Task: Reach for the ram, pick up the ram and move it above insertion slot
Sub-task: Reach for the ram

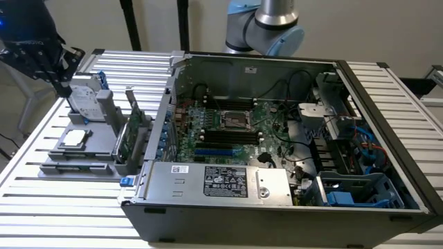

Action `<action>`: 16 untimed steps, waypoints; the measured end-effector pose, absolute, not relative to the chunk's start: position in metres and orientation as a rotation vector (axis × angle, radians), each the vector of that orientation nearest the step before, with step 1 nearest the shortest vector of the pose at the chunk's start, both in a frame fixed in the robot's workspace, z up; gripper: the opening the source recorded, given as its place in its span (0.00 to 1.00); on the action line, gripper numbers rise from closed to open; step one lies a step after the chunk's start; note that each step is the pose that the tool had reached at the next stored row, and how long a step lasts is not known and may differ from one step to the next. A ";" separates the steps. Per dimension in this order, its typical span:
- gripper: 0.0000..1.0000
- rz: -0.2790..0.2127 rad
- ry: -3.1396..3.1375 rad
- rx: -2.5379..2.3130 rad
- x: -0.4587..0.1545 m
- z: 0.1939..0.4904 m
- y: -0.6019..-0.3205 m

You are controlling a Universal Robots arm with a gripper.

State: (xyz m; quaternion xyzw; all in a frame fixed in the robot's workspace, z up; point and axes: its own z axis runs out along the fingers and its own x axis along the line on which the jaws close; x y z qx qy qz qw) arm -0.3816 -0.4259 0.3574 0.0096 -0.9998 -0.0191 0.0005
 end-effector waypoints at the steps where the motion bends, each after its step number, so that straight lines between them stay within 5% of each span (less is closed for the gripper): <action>1: 0.11 -0.060 -3.140 0.030 -0.382 0.357 -0.430; 16: 0.11 -0.060 -3.140 0.030 -0.387 0.352 -0.463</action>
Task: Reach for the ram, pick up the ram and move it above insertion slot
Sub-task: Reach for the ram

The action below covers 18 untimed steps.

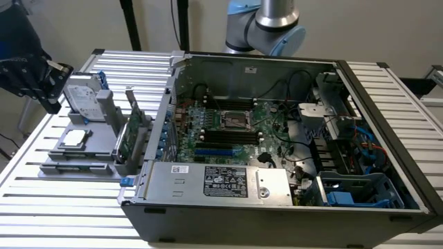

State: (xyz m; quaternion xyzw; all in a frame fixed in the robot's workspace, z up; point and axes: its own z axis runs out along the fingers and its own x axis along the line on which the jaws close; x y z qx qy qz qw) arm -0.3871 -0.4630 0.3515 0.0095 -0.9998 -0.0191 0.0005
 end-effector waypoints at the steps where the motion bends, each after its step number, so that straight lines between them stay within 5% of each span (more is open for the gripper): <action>1: 0.11 -0.060 -3.140 0.030 -0.387 0.351 -0.463; 18: 0.11 -0.059 -3.099 0.472 -0.387 0.351 -0.463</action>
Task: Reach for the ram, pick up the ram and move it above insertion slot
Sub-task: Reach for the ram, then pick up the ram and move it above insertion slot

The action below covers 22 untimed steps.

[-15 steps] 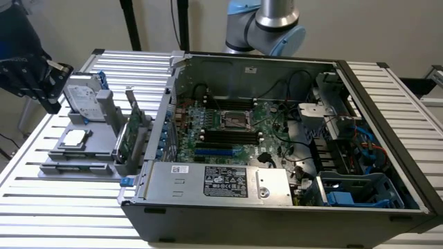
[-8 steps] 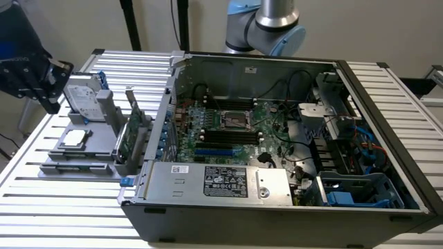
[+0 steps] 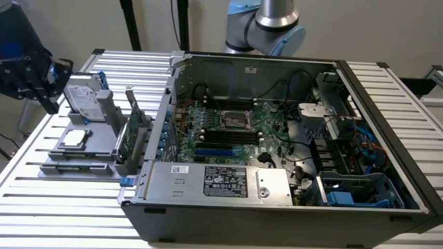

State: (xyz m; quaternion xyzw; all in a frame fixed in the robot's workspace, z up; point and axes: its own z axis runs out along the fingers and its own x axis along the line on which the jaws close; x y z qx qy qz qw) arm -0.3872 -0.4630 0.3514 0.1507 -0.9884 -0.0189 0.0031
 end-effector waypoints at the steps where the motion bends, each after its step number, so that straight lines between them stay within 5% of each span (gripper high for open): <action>1: 0.11 -0.059 -3.094 0.501 -0.387 0.351 -0.463; 22: 0.11 -0.056 -2.936 1.076 -0.387 0.352 -0.463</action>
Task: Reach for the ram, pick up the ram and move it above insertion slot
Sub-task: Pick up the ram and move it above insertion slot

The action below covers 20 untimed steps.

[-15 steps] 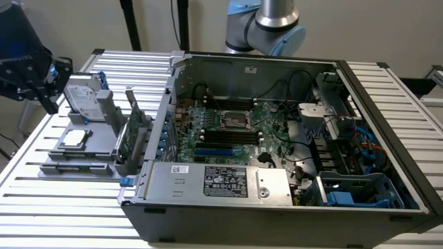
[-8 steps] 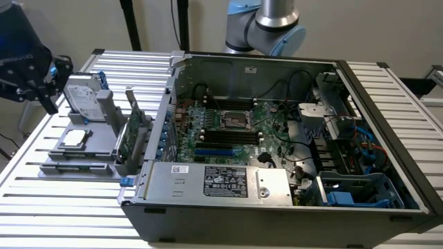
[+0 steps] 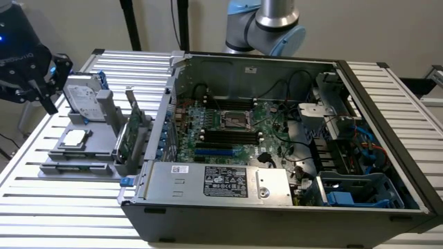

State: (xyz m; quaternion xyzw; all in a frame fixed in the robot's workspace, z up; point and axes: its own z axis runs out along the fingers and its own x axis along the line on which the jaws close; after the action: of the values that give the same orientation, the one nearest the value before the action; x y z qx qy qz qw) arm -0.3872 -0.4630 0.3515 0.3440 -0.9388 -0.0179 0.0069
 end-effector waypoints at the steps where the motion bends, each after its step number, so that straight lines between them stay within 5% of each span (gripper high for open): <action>1: 0.11 -0.056 -2.926 1.103 -0.387 0.352 -0.463; 20: 0.11 -0.051 -2.688 1.587 -0.387 0.349 -0.463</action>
State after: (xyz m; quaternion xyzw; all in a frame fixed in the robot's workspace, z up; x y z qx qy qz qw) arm -0.3871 -0.4630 0.3490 0.5083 -0.8610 -0.0162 0.0098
